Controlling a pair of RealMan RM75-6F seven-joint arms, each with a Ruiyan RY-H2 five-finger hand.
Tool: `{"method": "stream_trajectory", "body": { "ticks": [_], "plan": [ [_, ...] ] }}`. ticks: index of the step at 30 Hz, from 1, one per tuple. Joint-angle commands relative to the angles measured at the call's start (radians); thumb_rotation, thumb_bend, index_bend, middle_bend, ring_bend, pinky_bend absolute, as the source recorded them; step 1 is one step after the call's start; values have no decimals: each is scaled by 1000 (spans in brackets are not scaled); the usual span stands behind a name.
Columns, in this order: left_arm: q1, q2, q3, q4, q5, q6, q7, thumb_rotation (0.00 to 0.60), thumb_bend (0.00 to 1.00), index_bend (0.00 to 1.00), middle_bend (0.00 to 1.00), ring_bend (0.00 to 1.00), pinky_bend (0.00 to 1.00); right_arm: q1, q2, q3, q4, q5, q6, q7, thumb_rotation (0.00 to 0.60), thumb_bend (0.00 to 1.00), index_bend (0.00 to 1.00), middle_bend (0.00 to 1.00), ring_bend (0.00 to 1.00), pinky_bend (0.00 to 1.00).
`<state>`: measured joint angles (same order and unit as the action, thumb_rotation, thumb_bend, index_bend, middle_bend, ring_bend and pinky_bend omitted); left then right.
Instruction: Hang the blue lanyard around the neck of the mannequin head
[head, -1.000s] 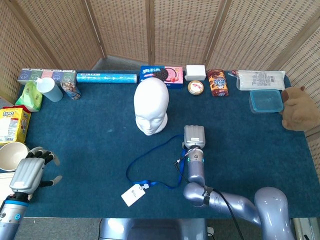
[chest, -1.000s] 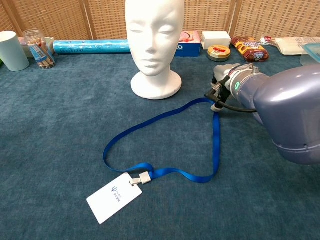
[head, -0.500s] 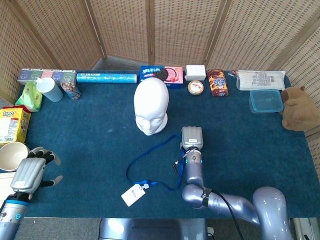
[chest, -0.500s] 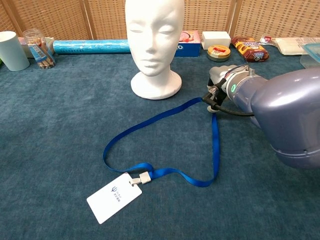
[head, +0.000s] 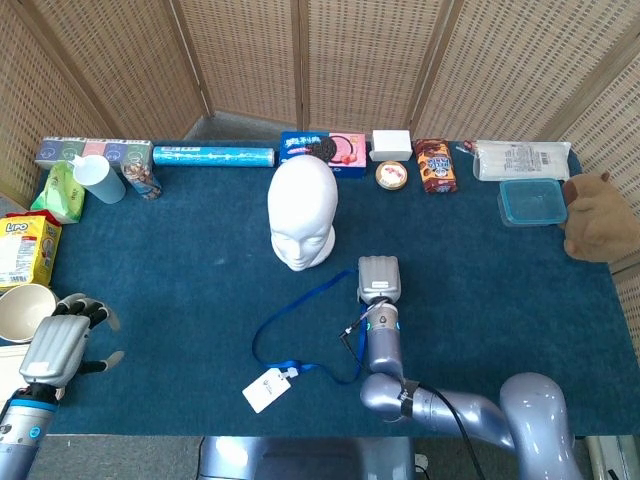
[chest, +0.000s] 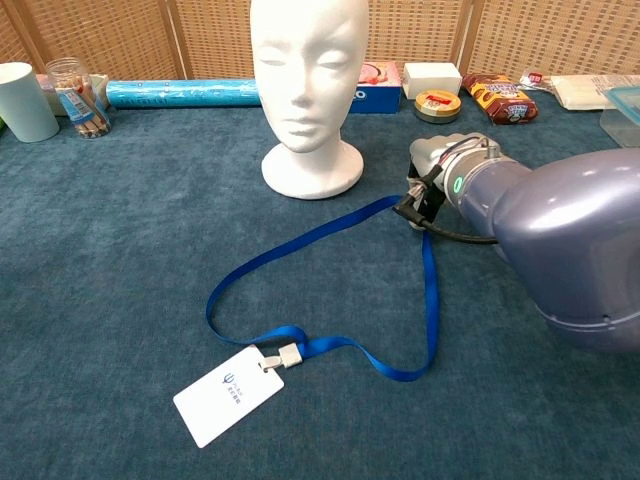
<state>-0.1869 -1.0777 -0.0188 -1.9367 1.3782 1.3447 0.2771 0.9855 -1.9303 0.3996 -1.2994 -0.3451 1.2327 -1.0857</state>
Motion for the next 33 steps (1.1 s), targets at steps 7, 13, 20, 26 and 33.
{"method": "stream_trajectory", "body": {
  "ticks": [7, 13, 20, 26, 33],
  "plan": [
    [-13, 2, -16, 0, -7, -4, 9, 592, 179, 492, 407, 267, 167, -7, 13, 0, -42, -11, 22, 5, 542, 433, 563, 974, 1000, 1000],
    [-28, -2, -32, 3, -27, -16, 14, 593, 179, 492, 407, 272, 212, -24, 29, -10, -89, -24, 35, 23, 544, 442, 568, 974, 1000, 1000],
    [-59, -18, -55, -1, -76, -47, 48, 588, 179, 492, 427, 424, 395, -46, 52, -25, -149, -46, 48, 49, 542, 448, 572, 974, 1000, 1000],
    [-137, -43, -94, 7, -132, -121, 126, 571, 179, 492, 561, 581, 603, -60, 67, -37, -188, -55, 48, 67, 544, 450, 573, 976, 1000, 1000],
    [-279, -110, -152, 18, -232, -234, 268, 528, 180, 492, 869, 887, 831, -68, 82, -52, -233, -73, 50, 83, 544, 451, 573, 976, 1000, 1000]
  ]
}}
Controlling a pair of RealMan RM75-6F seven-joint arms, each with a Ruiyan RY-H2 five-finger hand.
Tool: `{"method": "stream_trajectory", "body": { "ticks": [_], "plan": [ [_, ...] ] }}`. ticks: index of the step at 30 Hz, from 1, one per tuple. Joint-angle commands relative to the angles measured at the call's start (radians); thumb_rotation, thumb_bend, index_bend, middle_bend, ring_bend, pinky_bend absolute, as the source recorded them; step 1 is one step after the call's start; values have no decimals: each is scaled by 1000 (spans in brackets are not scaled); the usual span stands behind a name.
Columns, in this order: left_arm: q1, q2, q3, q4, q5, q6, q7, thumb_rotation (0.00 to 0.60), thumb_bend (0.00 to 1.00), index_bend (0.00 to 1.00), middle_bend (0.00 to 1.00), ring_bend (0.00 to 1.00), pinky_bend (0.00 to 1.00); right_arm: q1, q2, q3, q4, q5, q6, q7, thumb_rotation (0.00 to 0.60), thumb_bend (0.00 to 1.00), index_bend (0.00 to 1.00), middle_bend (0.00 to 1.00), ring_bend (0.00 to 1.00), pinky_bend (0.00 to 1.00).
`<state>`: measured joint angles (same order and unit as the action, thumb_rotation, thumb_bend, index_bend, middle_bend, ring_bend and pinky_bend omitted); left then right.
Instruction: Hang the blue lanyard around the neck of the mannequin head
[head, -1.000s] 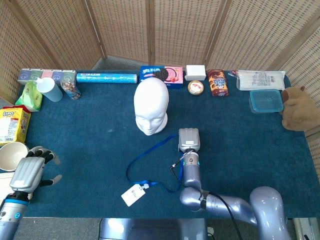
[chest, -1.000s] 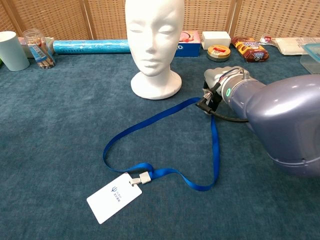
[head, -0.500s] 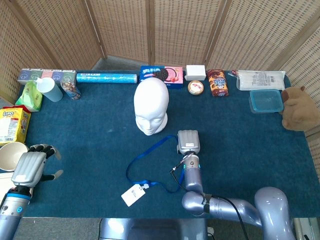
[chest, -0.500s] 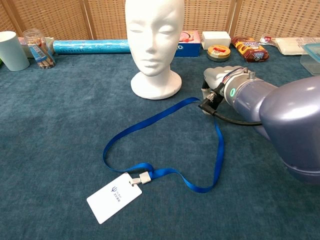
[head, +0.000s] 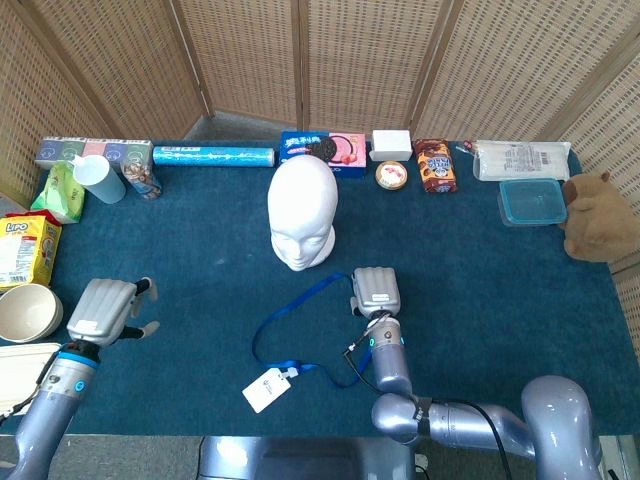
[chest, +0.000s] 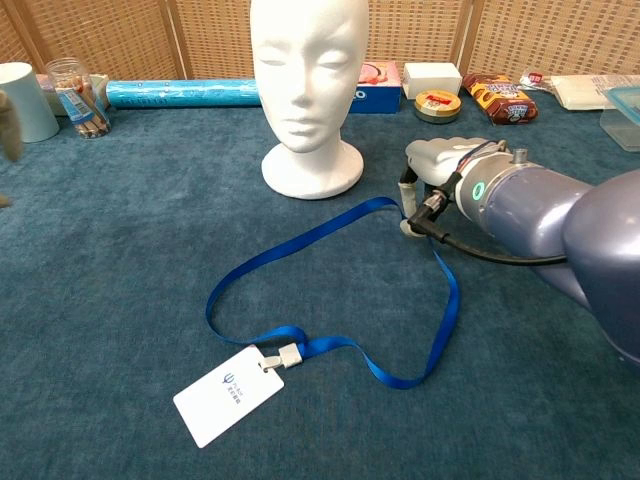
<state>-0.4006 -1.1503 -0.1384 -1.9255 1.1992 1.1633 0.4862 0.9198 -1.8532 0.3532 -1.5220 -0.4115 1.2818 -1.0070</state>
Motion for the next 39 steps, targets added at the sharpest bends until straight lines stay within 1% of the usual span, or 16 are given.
{"method": "stream_trajectory", "body": {
  "ticks": [1, 4, 7, 11, 13, 16, 17, 21, 24, 29, 34, 39],
  "plan": [
    [-82, -48, -40, 9, -67, -62, 72, 512, 180, 492, 909, 927, 857, -3, 7, -8, -15, -8, 2, 5, 541, 451, 573, 976, 1000, 1000],
    [-144, -91, -60, 23, -119, -102, 120, 486, 179, 492, 990, 996, 930, -7, 13, -14, -28, -13, 4, 10, 543, 452, 573, 977, 1000, 1000],
    [-181, -117, -67, 28, -163, -121, 154, 485, 183, 492, 1000, 1000, 977, -9, 16, -19, -34, -14, 5, 12, 544, 452, 573, 977, 1000, 1000],
    [-244, -167, -74, 31, -238, -132, 228, 485, 203, 492, 1000, 1000, 1000, -13, 20, -26, -40, -11, 6, 14, 543, 453, 574, 977, 1000, 1000],
    [-276, -199, -78, 27, -291, -117, 277, 494, 224, 492, 1000, 1000, 1000, -15, 23, -30, -41, -10, 7, 15, 542, 453, 574, 977, 1000, 1000],
    [-309, -242, -84, 19, -359, -84, 331, 542, 242, 492, 1000, 1000, 1000, -17, 26, -32, -42, -9, 5, 19, 544, 455, 573, 977, 1000, 1000],
    [-318, -256, -86, 13, -388, -70, 345, 550, 246, 492, 1000, 1000, 1000, -18, 27, -33, -41, -9, 5, 20, 543, 455, 573, 977, 1000, 1000],
    [-374, -327, -96, 1, -548, -9, 428, 551, 263, 492, 1000, 1000, 1000, -21, 33, -37, -38, -2, -6, 25, 543, 458, 573, 978, 1000, 1000],
    [-406, -368, -97, 9, -614, 33, 466, 549, 263, 492, 1000, 1000, 1000, -22, 34, -41, -34, 1, -15, 29, 544, 458, 574, 978, 1000, 1000],
    [-441, -419, -90, 34, -674, 63, 487, 550, 264, 492, 1000, 1000, 1000, -23, 34, -45, -23, 6, -28, 36, 545, 459, 574, 978, 1000, 1000],
    [-475, -470, -100, 77, -736, 87, 496, 547, 268, 523, 1000, 1000, 1000, -24, 34, -49, -9, 14, -44, 44, 542, 460, 574, 978, 1000, 1000],
    [-497, -506, -107, 106, -775, 95, 500, 549, 278, 525, 1000, 1000, 1000, -25, 35, -53, 0, 17, -53, 50, 539, 460, 574, 978, 1000, 1000]
  ]
}}
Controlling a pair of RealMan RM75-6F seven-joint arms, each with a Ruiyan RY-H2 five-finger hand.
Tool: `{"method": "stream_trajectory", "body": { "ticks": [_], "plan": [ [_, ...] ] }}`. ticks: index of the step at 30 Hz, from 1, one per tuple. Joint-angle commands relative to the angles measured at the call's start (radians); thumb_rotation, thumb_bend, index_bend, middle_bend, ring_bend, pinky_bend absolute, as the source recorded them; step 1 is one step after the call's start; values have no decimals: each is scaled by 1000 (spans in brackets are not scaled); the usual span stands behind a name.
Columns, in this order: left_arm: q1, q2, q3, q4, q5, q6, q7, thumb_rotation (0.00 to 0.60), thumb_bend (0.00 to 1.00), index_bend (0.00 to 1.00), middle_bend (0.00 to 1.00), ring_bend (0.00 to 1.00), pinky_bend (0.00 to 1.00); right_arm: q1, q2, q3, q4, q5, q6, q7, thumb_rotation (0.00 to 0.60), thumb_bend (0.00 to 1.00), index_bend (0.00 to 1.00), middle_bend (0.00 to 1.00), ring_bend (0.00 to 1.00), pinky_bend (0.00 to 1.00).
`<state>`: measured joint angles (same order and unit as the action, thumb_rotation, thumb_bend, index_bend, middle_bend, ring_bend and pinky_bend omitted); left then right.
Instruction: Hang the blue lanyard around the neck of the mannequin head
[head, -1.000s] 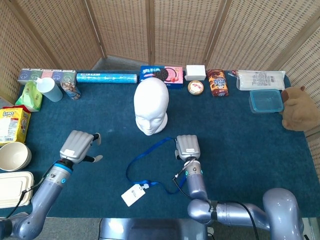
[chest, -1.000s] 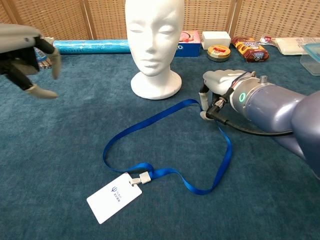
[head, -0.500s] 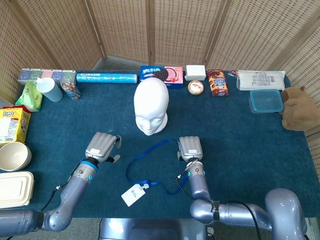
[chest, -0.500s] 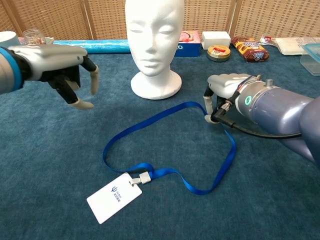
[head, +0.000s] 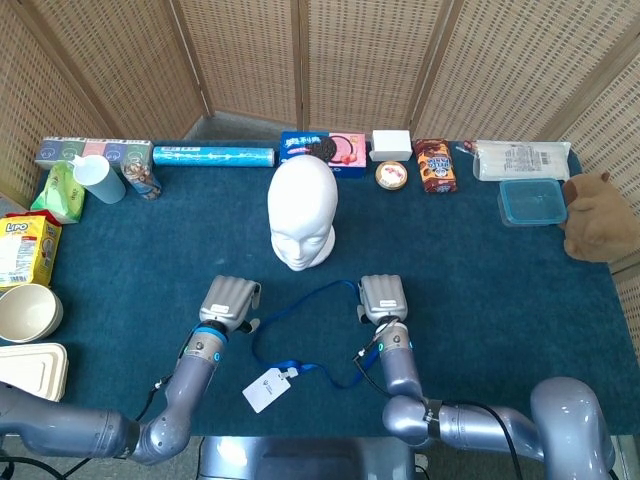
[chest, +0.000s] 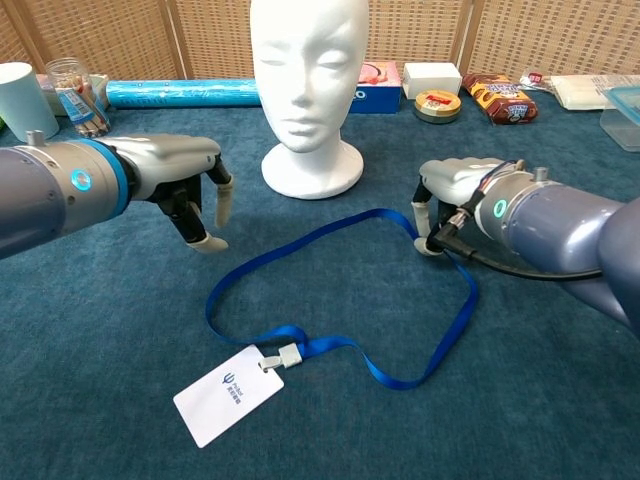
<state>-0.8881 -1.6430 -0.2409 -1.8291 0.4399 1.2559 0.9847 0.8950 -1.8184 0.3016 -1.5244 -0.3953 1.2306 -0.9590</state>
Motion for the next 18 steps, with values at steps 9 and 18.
{"method": "stream_trajectory", "body": {
  "ticks": [9, 18],
  "plan": [
    [-60, -86, -11, 88, -82, 15, 31, 549, 279, 525, 1000, 1000, 1000, -2, 3, -6, 22, 8, -24, 15, 542, 461, 574, 978, 1000, 1000],
    [-92, -137, -28, 143, -129, 17, 42, 548, 278, 533, 1000, 1000, 1000, -3, 8, -11, 29, 10, -34, 23, 544, 461, 574, 978, 1000, 1000]
  ]
}}
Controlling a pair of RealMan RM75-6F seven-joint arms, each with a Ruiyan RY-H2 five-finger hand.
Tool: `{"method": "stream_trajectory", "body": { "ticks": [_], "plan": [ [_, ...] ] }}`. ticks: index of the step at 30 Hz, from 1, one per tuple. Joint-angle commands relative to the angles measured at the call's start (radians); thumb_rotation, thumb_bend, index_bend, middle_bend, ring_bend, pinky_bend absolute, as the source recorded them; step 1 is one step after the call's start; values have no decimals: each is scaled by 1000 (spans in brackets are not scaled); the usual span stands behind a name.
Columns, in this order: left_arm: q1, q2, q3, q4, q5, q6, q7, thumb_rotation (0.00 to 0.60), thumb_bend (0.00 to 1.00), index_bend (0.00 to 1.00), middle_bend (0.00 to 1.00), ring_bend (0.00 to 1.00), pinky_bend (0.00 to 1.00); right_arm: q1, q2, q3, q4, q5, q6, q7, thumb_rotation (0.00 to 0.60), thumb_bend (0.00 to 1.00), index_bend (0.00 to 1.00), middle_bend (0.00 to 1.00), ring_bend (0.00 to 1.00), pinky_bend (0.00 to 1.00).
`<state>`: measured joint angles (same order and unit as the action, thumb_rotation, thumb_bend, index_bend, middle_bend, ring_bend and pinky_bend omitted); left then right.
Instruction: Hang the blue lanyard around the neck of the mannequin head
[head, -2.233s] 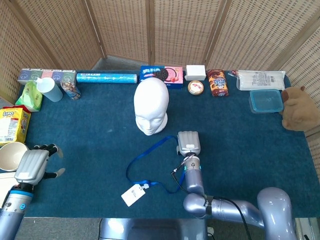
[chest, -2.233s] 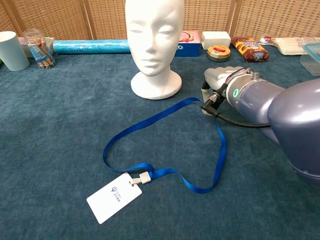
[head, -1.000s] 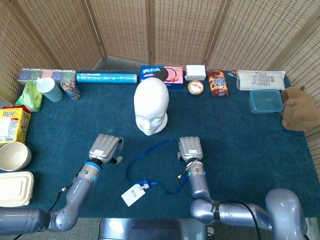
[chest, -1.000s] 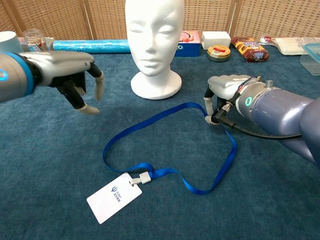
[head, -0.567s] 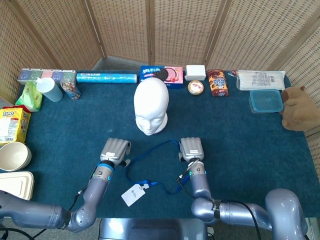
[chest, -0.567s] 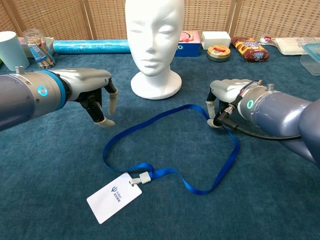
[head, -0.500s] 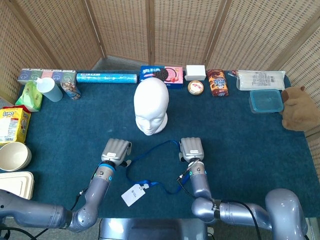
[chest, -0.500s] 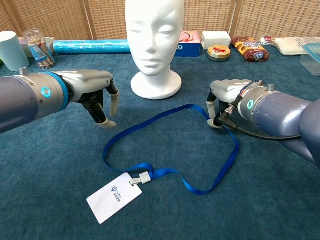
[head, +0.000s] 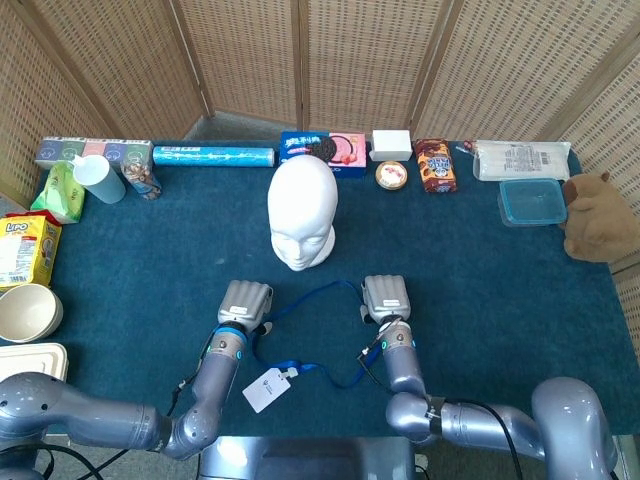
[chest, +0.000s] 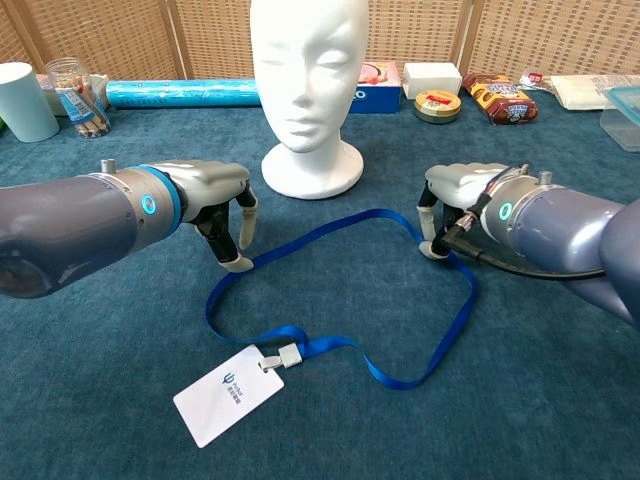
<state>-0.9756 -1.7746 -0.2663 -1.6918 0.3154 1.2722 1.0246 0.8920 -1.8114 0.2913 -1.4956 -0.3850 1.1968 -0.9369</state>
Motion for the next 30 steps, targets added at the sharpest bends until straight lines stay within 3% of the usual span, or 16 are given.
{"method": "stream_trajectory", "body": {
  "ticks": [1, 16, 30],
  "plan": [
    [-7, -9, -4, 10, -8, 1, 3, 546, 278, 539, 1000, 1000, 1000, -1, 2, -1, 0, 0, 0, 2, 544, 461, 575, 978, 1000, 1000],
    [-34, -47, 2, 49, -30, 27, 34, 549, 276, 555, 1000, 1000, 1000, -8, 16, -4, -5, 9, -12, 20, 542, 462, 574, 978, 1000, 1000],
    [-47, -86, 6, 88, -3, 58, 62, 551, 190, 577, 1000, 1000, 1000, -10, 28, -7, -11, 18, -19, 34, 542, 467, 575, 978, 1000, 1000]
  ]
}}
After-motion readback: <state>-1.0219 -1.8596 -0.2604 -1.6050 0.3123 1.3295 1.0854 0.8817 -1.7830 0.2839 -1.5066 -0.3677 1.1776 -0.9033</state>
